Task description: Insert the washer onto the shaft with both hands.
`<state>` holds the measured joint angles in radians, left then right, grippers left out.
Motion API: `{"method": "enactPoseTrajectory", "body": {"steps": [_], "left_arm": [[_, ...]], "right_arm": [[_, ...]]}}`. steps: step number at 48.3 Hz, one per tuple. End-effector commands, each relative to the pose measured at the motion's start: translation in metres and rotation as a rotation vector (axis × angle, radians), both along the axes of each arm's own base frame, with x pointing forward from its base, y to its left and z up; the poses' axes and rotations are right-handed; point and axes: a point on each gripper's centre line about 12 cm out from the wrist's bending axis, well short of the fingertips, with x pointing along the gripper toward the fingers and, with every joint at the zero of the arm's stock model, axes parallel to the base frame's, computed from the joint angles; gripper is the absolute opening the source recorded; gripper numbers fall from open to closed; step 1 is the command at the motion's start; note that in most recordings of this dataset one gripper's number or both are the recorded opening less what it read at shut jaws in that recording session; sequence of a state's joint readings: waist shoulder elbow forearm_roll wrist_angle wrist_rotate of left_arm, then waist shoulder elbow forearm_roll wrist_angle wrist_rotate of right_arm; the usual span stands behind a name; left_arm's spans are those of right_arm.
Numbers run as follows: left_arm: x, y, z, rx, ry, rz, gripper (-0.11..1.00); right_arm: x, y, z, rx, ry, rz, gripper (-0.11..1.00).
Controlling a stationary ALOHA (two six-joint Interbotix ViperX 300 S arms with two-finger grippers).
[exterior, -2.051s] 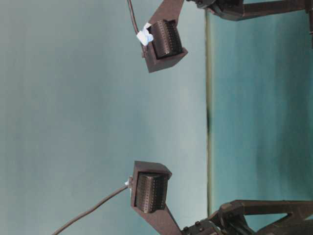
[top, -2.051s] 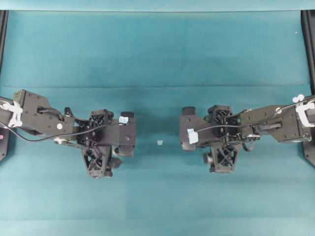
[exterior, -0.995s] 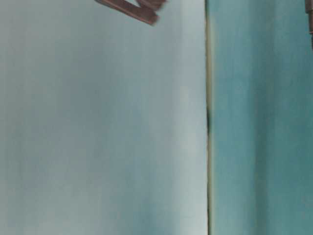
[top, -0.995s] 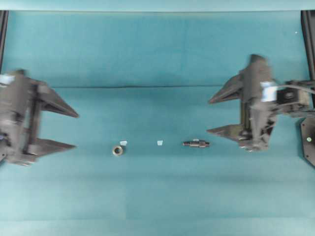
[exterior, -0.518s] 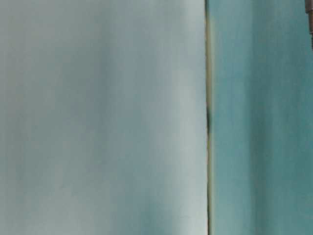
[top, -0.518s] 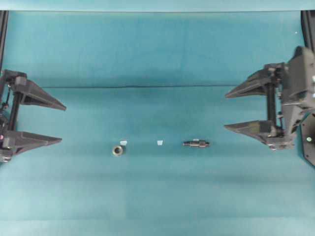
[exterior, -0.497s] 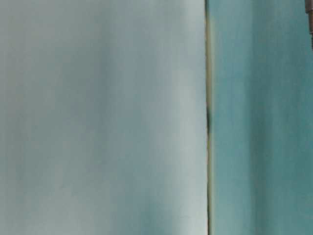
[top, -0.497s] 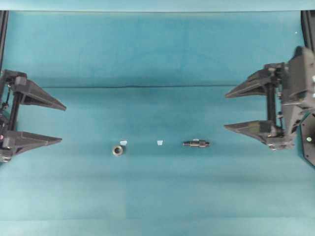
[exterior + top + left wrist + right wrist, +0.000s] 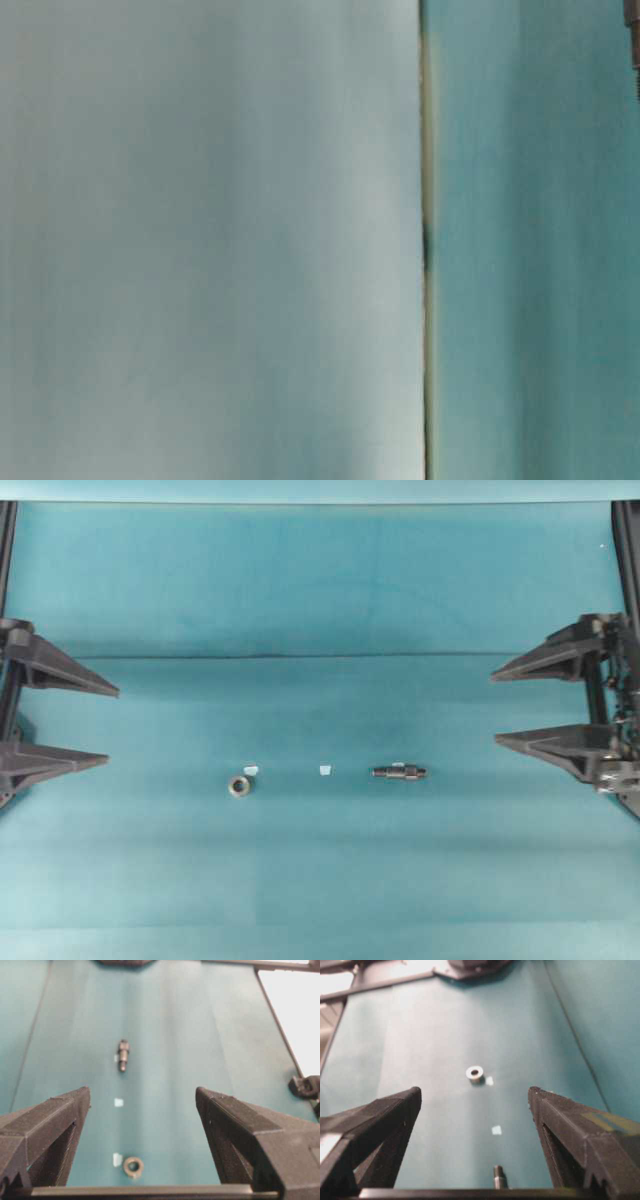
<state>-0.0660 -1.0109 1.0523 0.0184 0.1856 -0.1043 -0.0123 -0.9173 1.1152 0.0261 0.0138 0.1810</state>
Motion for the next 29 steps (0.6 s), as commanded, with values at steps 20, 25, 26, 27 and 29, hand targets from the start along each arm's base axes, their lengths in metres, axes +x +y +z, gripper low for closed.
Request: {"method": "enactPoseTrajectory", "body": {"steps": [20,25,26,27,29], "left_arm": [[0.0003,0.0,0.0056,-0.003,-0.02,0.001,0.92],[0.0003,0.0,0.0055,-0.003,-0.018,0.001,0.92],[0.0006,0.0003,0.0053,-0.003,-0.018,0.002,0.92],[0.0006,0.0,0.0053,-0.003,-0.018,0.001,0.92],[0.0006,0.0,0.0052,-0.003,-0.017,0.001,0.92]], "right_arm": [[-0.002,0.0006,-0.0028,0.007,-0.005,0.001,0.95],[-0.0019,0.0006,-0.0038,0.007,-0.002,0.001,0.95],[-0.0021,0.0006,-0.0035,0.007,-0.003,0.001,0.95],[-0.0023,0.0006,-0.0041,0.007,-0.002,0.001,0.95],[-0.0022,0.0006,-0.005,0.007,0.001,0.001,0.95]]}}
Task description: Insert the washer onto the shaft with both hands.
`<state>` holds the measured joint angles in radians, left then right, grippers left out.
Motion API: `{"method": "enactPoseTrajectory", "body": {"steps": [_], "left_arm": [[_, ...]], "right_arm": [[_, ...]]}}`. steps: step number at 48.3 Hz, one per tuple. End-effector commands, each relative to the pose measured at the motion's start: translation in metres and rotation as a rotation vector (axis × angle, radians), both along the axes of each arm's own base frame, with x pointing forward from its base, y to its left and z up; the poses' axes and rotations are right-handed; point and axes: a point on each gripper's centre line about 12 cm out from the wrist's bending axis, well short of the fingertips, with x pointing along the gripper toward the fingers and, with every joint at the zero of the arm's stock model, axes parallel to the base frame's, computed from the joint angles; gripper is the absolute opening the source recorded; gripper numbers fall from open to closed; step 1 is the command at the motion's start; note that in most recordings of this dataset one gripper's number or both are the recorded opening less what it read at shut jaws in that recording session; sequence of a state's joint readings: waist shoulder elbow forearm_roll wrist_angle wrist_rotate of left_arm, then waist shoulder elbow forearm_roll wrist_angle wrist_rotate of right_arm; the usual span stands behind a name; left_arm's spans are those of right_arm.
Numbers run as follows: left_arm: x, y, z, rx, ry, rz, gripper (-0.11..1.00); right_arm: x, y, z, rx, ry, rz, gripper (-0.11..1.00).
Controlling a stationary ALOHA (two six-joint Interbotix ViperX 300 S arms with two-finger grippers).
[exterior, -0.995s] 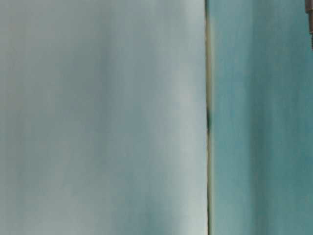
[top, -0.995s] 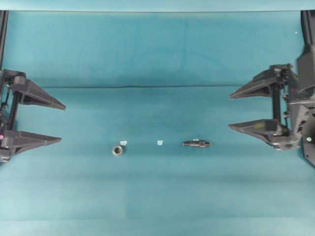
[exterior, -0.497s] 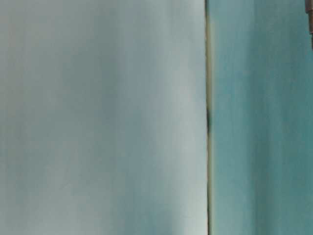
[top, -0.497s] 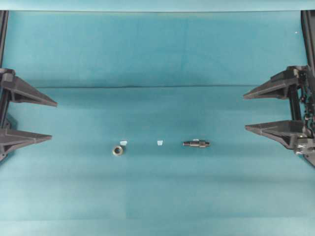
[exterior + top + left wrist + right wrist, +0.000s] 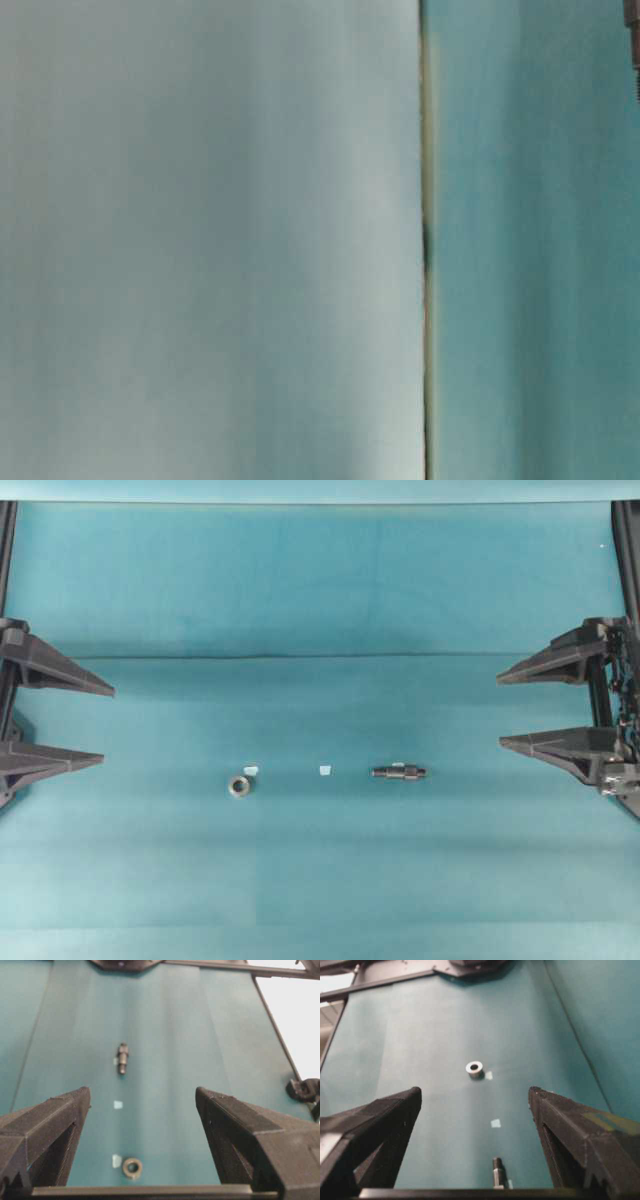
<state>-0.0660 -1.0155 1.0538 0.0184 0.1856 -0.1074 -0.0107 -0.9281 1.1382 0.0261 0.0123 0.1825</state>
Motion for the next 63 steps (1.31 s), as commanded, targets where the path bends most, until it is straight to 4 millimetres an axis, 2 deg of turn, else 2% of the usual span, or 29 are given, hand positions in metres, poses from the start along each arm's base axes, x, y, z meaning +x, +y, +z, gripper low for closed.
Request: {"method": "enactPoseTrajectory", "body": {"steps": [1,63], "left_arm": [[0.0014,0.0003,0.0049,0.001,-0.014,0.002,0.92],[0.0003,0.0003,0.0052,-0.001,-0.02,0.002,0.92]], "right_arm": [[0.0011,0.0003,0.0023,0.006,-0.011,0.0,0.95],[0.0013,-0.0001,0.0034,0.003,-0.02,-0.001,0.95]]}}
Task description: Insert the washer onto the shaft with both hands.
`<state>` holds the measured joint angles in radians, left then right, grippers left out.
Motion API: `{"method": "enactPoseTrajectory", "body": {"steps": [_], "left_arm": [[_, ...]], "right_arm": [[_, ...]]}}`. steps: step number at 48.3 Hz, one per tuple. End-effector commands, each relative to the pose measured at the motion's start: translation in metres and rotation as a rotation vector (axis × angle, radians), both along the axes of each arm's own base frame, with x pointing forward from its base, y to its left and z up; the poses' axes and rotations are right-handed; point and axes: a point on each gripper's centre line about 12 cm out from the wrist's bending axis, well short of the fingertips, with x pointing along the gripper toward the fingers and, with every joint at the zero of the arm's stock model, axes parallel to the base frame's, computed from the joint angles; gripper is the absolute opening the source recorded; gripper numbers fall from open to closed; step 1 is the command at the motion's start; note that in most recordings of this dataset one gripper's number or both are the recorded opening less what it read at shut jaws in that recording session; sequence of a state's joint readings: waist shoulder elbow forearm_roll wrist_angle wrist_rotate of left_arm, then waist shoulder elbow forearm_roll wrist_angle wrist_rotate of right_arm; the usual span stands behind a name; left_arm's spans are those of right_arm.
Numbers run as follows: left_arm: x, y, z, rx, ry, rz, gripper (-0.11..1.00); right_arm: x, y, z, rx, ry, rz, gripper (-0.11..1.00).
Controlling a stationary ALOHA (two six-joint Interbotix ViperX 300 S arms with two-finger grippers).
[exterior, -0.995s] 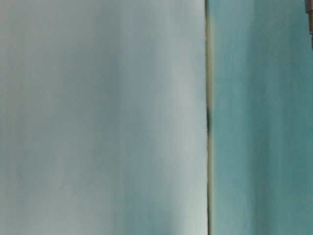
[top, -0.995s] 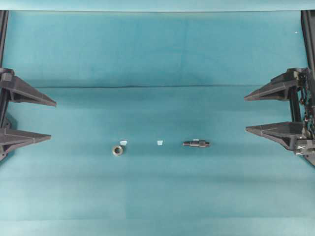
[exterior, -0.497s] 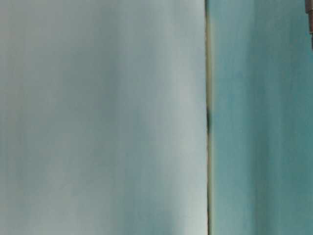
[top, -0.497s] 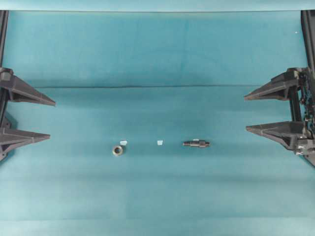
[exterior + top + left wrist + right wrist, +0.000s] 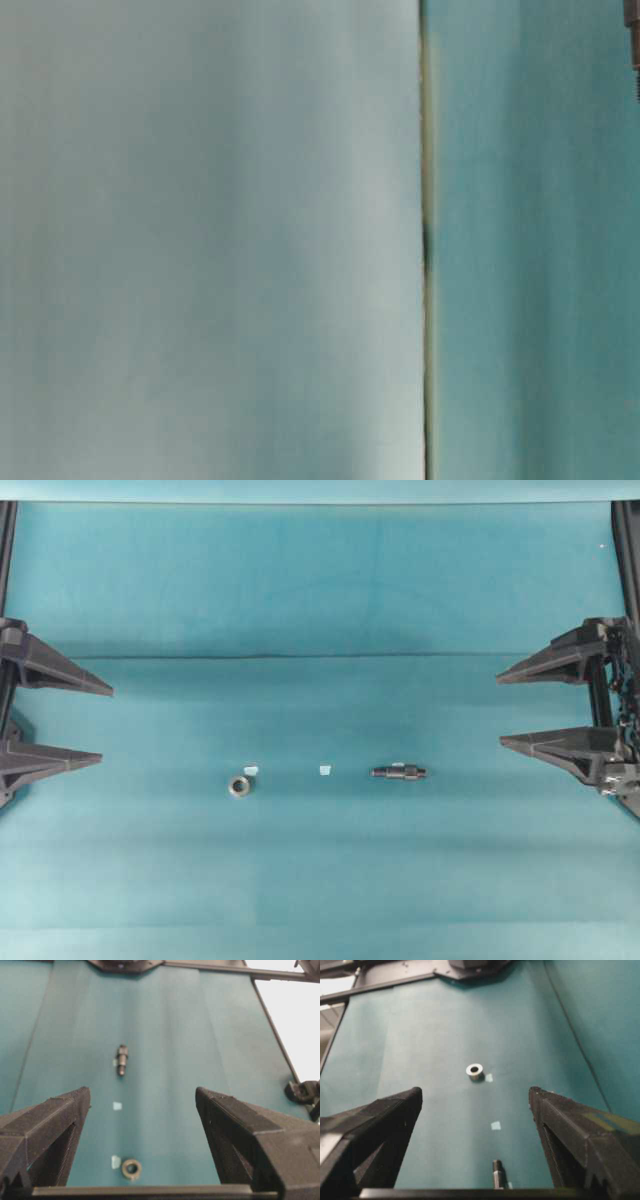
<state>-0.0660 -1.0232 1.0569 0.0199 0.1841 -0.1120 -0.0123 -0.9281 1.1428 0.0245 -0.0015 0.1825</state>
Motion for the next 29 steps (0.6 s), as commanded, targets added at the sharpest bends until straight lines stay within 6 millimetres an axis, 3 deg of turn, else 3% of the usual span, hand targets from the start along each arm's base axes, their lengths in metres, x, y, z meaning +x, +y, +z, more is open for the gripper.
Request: {"method": "enactPoseTrajectory", "body": {"steps": [1,29], "left_arm": [[0.0017,0.0002,0.005,0.002,-0.015,0.001,0.92],[0.0019,-0.0001,0.0039,0.001,-0.011,0.0,0.92]], "right_arm": [[0.0012,0.0,0.003,0.004,-0.009,-0.001,0.95],[0.0009,0.0003,0.0016,0.004,-0.005,0.001,0.95]]}}
